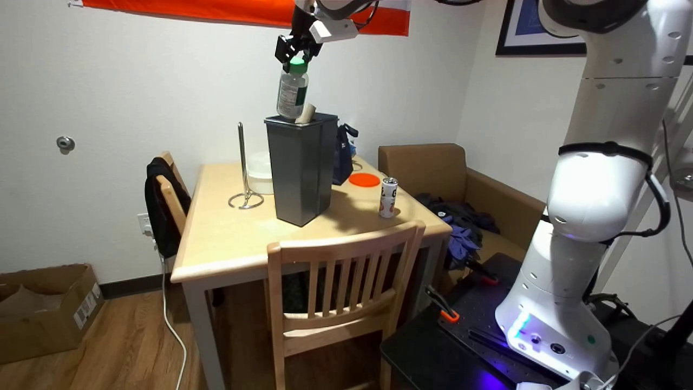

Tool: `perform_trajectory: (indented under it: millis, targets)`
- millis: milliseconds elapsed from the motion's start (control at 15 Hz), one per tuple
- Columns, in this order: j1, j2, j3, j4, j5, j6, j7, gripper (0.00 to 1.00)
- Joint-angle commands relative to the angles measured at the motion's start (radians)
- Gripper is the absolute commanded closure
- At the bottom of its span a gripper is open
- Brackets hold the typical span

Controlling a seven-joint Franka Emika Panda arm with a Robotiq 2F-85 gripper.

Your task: Put the empty plastic bottle and can into the trash bin

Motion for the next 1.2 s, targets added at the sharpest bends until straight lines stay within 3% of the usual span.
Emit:
perform_trajectory:
  millis: [0, 400, 467, 533, 600, 667, 1133]
  targets:
    - [0.020, 0.013, -0.022, 0.018, 0.017, -0.069, -0.019, 0.58]
    - [0.023, 0.041, -0.027, 0.014, 0.041, -0.145, -0.025, 0.58]
    - [0.023, 0.045, -0.028, 0.015, 0.050, -0.155, -0.026, 0.50]
    - [0.022, 0.051, -0.029, 0.018, 0.057, -0.159, -0.024, 0.19]
    - [0.021, 0.054, -0.032, 0.021, 0.064, -0.158, -0.023, 0.07]
    - [0.020, 0.055, -0.034, 0.023, 0.070, -0.159, -0.020, 0.02]
    - [0.015, -0.047, -0.073, 0.032, 0.013, -0.164, 0.020, 0.00]
